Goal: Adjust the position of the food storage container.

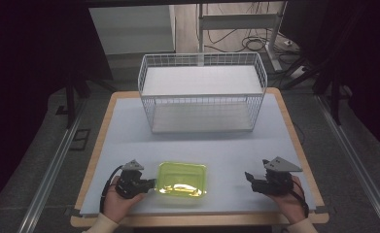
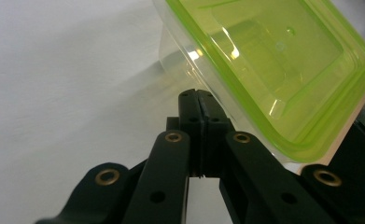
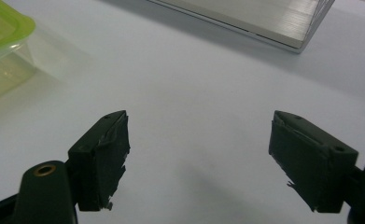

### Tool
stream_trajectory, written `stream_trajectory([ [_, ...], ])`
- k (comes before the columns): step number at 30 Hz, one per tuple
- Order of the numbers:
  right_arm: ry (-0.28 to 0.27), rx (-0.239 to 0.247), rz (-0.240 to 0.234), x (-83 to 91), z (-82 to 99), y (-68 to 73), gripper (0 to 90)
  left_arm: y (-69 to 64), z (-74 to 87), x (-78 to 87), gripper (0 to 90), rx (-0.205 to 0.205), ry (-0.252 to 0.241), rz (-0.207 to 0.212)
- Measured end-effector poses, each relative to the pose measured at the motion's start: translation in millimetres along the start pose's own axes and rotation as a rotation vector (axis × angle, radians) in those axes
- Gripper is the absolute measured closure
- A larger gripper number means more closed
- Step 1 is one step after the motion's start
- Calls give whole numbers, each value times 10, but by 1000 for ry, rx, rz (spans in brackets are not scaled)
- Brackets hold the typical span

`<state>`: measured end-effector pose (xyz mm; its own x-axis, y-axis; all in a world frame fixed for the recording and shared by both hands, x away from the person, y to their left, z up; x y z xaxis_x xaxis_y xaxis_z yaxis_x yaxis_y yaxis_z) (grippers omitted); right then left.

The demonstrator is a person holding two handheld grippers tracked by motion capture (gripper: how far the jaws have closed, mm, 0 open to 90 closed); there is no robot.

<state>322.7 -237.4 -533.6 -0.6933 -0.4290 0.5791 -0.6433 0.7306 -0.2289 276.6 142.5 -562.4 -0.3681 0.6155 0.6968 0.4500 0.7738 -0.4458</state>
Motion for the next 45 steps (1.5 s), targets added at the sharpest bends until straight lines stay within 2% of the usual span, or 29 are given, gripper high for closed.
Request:
stream_trajectory([
  [17, 1, -5, -5, -6, -5, 17, 204, -262, -127, -299, 897, -19, 30, 16],
  [23, -3, -4, -5, -2, -9, 15, 204, -375, -118, -409, 897, -33, 55, 25],
  [29, -1, 0, -6, -4, -7, 16, 204, -405, -125, -450, 897, -33, 56, 29],
  [30, -1, 0, -6, -3, -8, 17, 204, -398, -120, -449, 896, -39, 62, 28],
  [34, -5, -2, -3, 5, -10, 10, 204, -332, -115, -409, 896, -21, 56, 27],
  [37, -7, 0, -3, 8, -10, 7, 204, -260, -129, -332, 896, 9, 23, 30],
  [38, -10, -2, -5, 12, -15, 9, 204, -216, -141, -264, 894, 28, -2, 32],
  [45, -22, -11, -17, 22, -29, 18, 203, -87, -157, -75, 880, 65, -60, 34],
])
Point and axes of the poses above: each handheld gripper's, and its own axes: x roughly backward along the jaws, z roughly out of its underside, y roughly to its left, the point moved 6 cm from there along -x, roughly forward along the jaws, and after that the axes turned 10 degrees about x, right-handed, at the moved point
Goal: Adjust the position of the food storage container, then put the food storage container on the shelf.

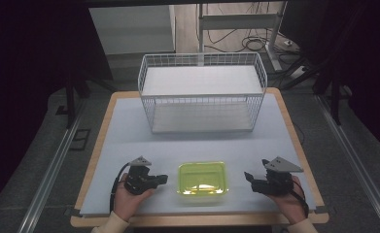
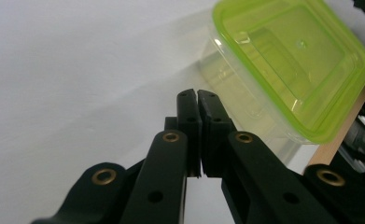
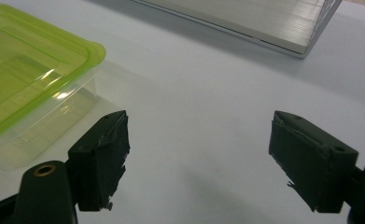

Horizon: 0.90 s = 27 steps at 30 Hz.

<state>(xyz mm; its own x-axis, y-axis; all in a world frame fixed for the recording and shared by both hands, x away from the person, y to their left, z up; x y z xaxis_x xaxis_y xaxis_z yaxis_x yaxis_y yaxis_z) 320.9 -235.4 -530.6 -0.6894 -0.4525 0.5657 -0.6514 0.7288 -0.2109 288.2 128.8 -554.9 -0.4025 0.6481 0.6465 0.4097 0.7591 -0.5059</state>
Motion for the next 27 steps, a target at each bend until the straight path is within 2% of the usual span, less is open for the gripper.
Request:
stream_trajectory([
  [4, -10, 0, -11, 3, -9, 10, 202, 50, -30, 101, 852, 20, -38, 11],
  [6, -12, 3, -17, 1, -13, 21, 200, 54, -47, 148, 805, 27, -58, 15],
  [7, -19, 7, -23, 6, -23, 32, 195, 60, -67, 184, 700, 39, -81, 14],
  [8, -19, 7, -23, 6, -23, 32, 195, 60, -67, 184, 634, 39, -81, 14],
  [9, -26, 5, -30, 9, -31, 40, 191, 63, -74, 199, 634, 49, -89, 17],
  [10, -32, 2, -38, 12, -39, 48, 187, 66, -82, 211, 583, 61, -96, 22],
  [11, -45, -4, -50, 21, -57, 61, 186, 72, -94, 227, 482, 81, -102, 32],
  [13, -55, -9, -59, 33, -74, 72, 186, 72, -98, 234, 423, 91, -105, 37],
  [15, -59, -14, -64, 43, -85, 80, 187, 69, -109, 249, 388, 106, -110, 59],
  [18, -59, -28, -68, 50, -88, 83, 190, 63, -108, 254, 365, 112, -108, 68],
  [22, -61, -49, -100, 52, -88, 93, 217, 44, -105, 257, 347, 123, -105, 83],
  [27, -45, -99, -156, 49, -93, 105, 255, 35, -109, 252, 344, 130, -97, 95],
])
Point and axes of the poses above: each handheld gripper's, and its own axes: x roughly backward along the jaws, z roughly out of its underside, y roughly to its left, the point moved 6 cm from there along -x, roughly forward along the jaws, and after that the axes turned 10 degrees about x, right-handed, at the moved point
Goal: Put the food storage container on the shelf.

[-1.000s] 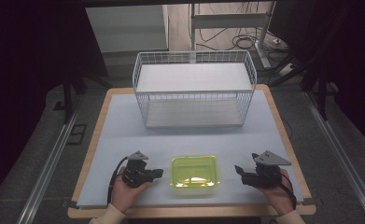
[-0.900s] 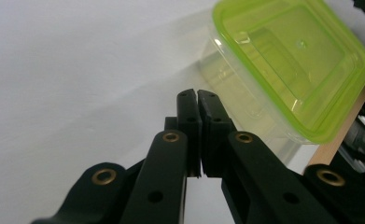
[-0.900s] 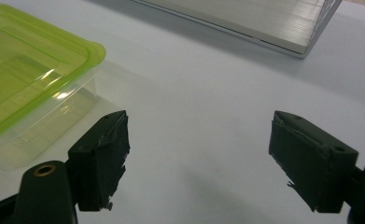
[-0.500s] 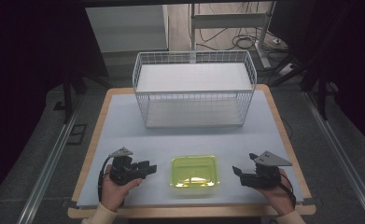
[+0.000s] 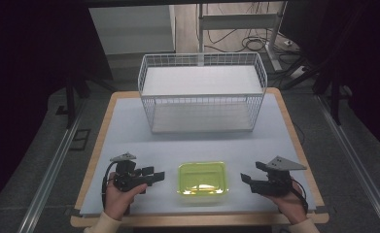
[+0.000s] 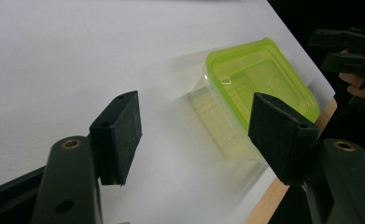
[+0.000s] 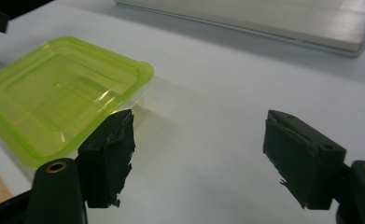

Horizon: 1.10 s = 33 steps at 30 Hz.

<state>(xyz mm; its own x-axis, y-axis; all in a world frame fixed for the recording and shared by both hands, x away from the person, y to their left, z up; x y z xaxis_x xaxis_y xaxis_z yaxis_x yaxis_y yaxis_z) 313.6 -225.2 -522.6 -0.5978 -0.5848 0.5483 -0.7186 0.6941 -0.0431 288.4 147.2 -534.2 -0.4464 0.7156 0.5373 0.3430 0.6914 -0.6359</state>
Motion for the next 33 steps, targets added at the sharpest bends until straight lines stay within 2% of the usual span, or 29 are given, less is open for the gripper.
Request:
stream_trajectory([
  [4, 7, -41, -57, -4, -3, 35, 271, 4, 2, 6, 346, 11, 3, 11],
  [11, 9, -67, -108, 2, -18, 80, 284, -7, 15, -14, 348, 14, 22, 15],
  [12, 10, -83, -132, -3, -20, 96, 292, -11, 16, -21, 348, 19, 22, 20],
  [13, 10, -83, -132, -3, -20, 96, 292, -11, 16, -21, 349, 19, 22, 20],
  [14, 11, -103, -160, -9, -26, 117, 299, -18, 19, -25, 351, 23, 26, 25],
  [15, 11, -103, -160, -9, -26, 117, 299, -18, 19, -25, 352, 23, 26, 25],
  [16, 19, -117, -186, -15, -29, 145, 307, -21, 21, -29, 353, 24, 32, 29],
  [25, 43, -138, -239, -71, -41, 220, 326, -73, 33, -93, 360, 37, 55, 48],
  [26, 47, -150, -246, -85, -44, 229, 332, -91, 45, -118, 364, 42, 72, 56],
  [33, 56, -187, -272, -127, -56, 228, 359, -121, 57, -162, 383, 45, 95, 61],
])
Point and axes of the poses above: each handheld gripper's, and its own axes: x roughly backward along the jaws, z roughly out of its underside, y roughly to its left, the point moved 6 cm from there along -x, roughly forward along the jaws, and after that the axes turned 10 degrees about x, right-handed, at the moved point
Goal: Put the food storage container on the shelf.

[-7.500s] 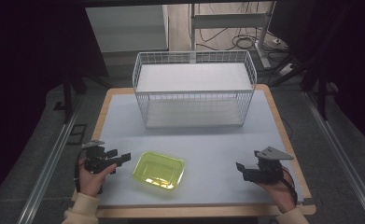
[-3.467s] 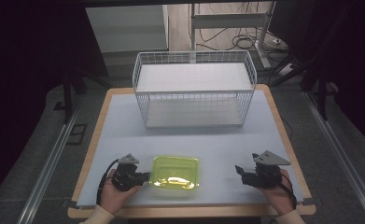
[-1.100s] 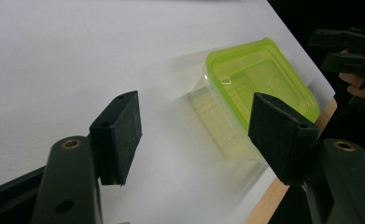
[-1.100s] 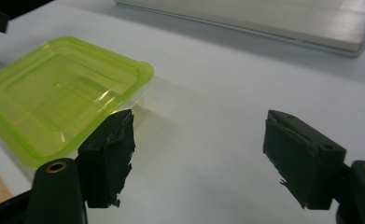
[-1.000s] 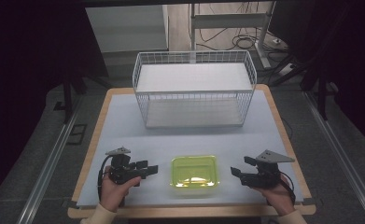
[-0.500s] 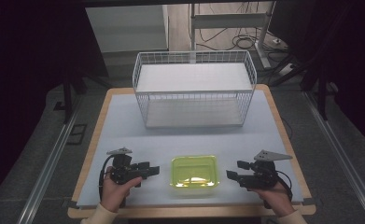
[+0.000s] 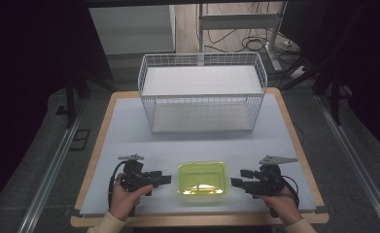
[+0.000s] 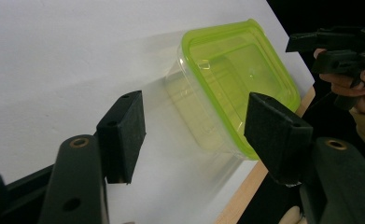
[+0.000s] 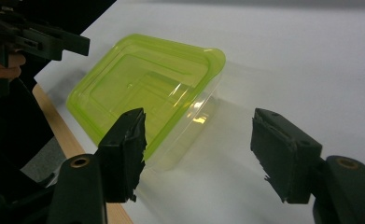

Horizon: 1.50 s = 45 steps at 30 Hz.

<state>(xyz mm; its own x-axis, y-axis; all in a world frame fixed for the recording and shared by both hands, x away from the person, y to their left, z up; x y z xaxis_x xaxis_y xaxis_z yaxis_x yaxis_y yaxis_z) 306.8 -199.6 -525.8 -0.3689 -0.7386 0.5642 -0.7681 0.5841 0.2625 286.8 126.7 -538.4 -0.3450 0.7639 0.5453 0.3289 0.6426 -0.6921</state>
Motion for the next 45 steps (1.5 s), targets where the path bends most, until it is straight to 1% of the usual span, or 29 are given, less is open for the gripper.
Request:
stream_trajectory([
  [5, 16, -8, -6, -46, -4, 14, 366, -25, 1, -59, 392, -5, 24, -1],
  [8, 20, -10, -10, -65, -9, 23, 370, -33, 0, -82, 396, -6, 29, -1],
  [15, 39, -24, -23, -141, -13, 38, 388, -41, 3, -167, 406, 11, 55, 4],
  [18, 46, -48, -37, -164, -18, 31, 406, -37, 4, -195, 410, 19, 62, 11],
  [23, 53, -74, -53, -183, -22, 11, 428, -29, -4, -227, 416, 37, 67, 21],
  [25, 64, -100, -68, -215, -22, 2, 437, -25, -3, -243, 417, 41, 71, 24],
  [26, 64, -100, -68, -215, -22, 2, 437, -26, -3, -254, 417, 44, 70, 27],
  [27, 75, -114, -73, -241, -20, -6, 441, -24, -3, -264, 421, 46, 75, 24],
  [28, 75, -114, -73, -241, -20, -6, 441, -23, -5, -277, 421, 45, 74, 23],
  [29, 78, -131, -81, -268, -26, -13, 451, -23, -5, -289, 423, 44, 80, 22],
  [32, 82, -143, -91, -288, -32, -22, 463, -25, -10, -326, 425, 46, 88, 26],
  [33, 86, -158, -102, -305, -35, -24, 478, -28, -10, -339, 430, 51, 88, 31],
  [36, 87, -170, -115, -319, -35, -26, 494, -41, -9, -370, 435, 64, 92, 47],
  [39, 89, -189, -139, -340, -34, -29, 526, -49, -9, -398, 461, 67, 93, 51],
  [40, 92, -194, -142, -350, -33, -30, 543, -51, -7, -406, 490, 65, 97, 55],
  [41, 93, -208, -155, -368, -32, -30, 595, -67, 5, -432, 548, 72, 104, 63],
  [42, 93, -208, -155, -368, -32, -30, 595, -67, 5, -432, 583, 72, 104, 63],
  [43, 96, -218, -169, -374, -31, -24, 621, -76, 12, -445, 583, 69, 110, 68],
  [44, 97, -223, -175, -383, -28, -21, 645, -83, 19, -455, 627, 67, 114, 69],
  [45, 104, -222, -169, -389, -19, -22, 673, -88, 22, -464, 658, 65, 112, 60],
])
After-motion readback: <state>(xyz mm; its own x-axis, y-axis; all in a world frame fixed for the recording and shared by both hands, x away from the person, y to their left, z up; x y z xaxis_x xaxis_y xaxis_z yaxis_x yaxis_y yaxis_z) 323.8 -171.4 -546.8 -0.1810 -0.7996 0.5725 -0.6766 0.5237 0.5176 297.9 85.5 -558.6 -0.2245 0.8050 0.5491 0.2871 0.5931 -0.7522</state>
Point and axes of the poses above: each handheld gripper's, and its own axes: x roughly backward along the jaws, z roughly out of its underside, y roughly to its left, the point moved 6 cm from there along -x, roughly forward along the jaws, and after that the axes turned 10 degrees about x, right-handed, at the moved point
